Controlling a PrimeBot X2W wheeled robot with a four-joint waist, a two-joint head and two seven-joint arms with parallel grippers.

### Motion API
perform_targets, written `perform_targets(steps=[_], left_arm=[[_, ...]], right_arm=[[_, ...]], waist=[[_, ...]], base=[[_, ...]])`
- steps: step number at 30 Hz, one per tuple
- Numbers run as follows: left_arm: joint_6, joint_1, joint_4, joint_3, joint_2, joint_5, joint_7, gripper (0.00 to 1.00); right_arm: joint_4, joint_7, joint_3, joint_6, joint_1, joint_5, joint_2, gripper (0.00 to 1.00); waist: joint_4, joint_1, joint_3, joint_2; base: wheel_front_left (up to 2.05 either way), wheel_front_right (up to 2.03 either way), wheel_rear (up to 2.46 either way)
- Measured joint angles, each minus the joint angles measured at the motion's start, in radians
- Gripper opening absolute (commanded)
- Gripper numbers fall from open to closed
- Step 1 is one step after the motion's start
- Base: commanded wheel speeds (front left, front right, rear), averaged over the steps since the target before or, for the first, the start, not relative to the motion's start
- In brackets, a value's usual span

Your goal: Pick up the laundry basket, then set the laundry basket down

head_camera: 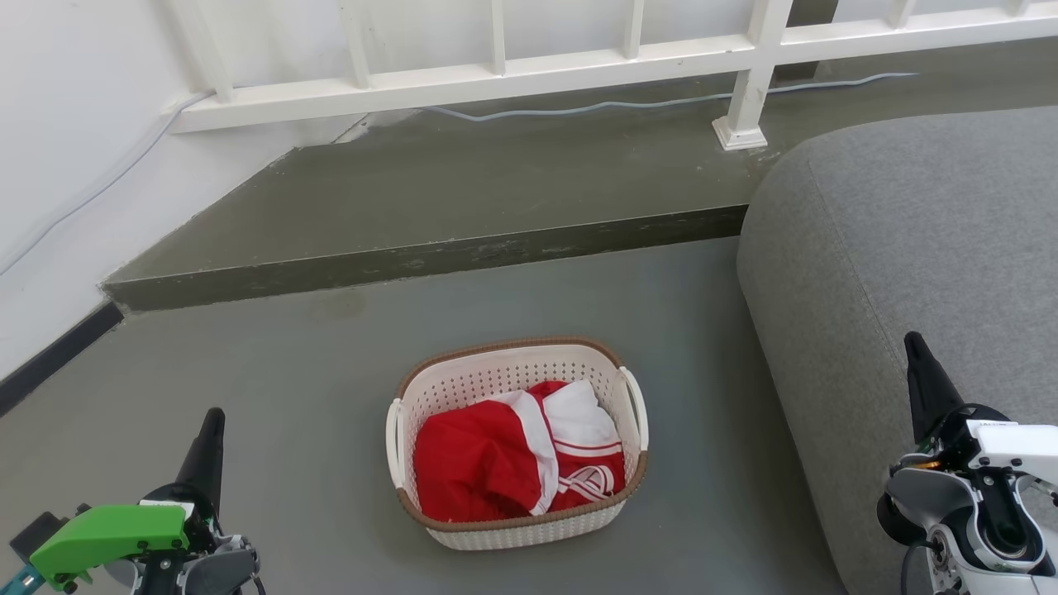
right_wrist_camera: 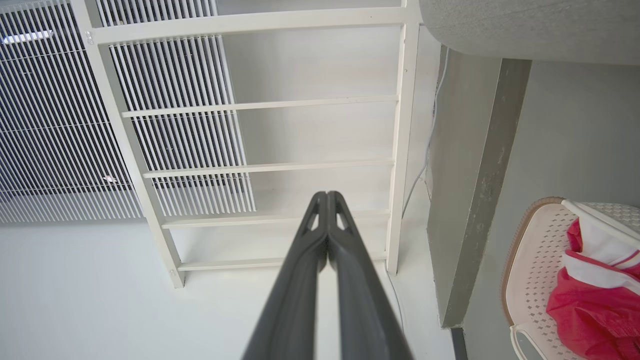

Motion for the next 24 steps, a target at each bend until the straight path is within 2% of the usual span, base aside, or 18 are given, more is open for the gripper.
perform_targets(steps=[24], left_arm=[[0.000, 0.000, -0.001, 0.002, -0.001, 0.000, 0.003, 0.00]], right_arm=[[-0.001, 0.000, -0.002, 0.000, 0.000, 0.000, 0.002, 0.00]], waist=[[0.000, 0.0000, 0.000, 0.0000]], base=[[0.00, 0.00, 0.00]])
